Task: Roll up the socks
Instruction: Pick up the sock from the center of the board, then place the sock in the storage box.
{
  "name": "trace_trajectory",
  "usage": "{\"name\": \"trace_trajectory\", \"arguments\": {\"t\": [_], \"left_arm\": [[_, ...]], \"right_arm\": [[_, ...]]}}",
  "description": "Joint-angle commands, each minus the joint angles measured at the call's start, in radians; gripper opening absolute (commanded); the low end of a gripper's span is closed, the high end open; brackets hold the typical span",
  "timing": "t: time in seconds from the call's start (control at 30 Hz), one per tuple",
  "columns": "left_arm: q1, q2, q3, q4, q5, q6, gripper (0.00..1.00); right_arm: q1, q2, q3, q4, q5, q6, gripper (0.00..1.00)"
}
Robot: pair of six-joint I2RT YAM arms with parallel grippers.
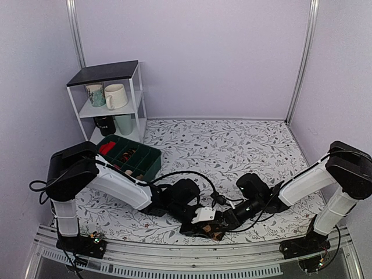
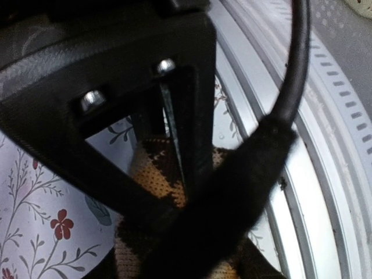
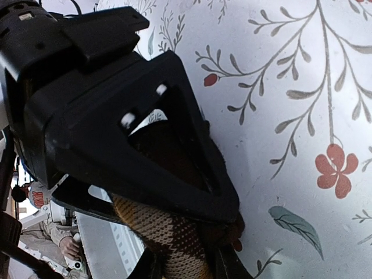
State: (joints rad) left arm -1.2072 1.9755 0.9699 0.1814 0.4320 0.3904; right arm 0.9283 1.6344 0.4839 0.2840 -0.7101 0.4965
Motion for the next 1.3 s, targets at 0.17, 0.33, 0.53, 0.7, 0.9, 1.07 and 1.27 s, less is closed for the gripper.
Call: {"name": "trace_trajectory", "arguments": {"t": [0.17, 0.33, 0.53, 0.7, 0.9, 1.07, 1.27], "left_arm": [[0.004, 0.070, 0.034, -0.091, -0.001, -0.030, 0.00], [0.015, 0.072, 0.035, -0.101, -0.056, -0.072, 0.00], [0.034, 0.053, 0.018, -0.085, -0.082, -0.118, 0.00], [0.061, 0.041, 0.008, -0.072, -0.115, -0.164, 0.00], [0.124, -0.060, 0.023, -0.105, -0.160, -0.250, 0.00], [0.195, -0.164, 0.063, -0.178, -0.279, -0.292, 0.00], [0.275, -0.274, 0.120, -0.251, -0.413, -0.335, 0.00]], "right_arm": [[-0.005, 0.035, -0.021, -0.162, 0.172, -0.014, 0.03], [-0.006, -0.004, -0.002, -0.212, 0.220, -0.025, 0.28], [-0.026, -0.152, 0.006, -0.294, 0.350, -0.030, 0.61], [-0.060, -0.408, -0.014, -0.382, 0.469, -0.032, 0.78], [-0.096, -0.617, -0.057, -0.461, 0.507, -0.028, 0.80], [-0.098, -0.660, -0.061, -0.471, 0.549, -0.006, 0.80], [-0.103, -0.632, -0.051, -0.444, 0.561, -0.010, 0.80]]}}
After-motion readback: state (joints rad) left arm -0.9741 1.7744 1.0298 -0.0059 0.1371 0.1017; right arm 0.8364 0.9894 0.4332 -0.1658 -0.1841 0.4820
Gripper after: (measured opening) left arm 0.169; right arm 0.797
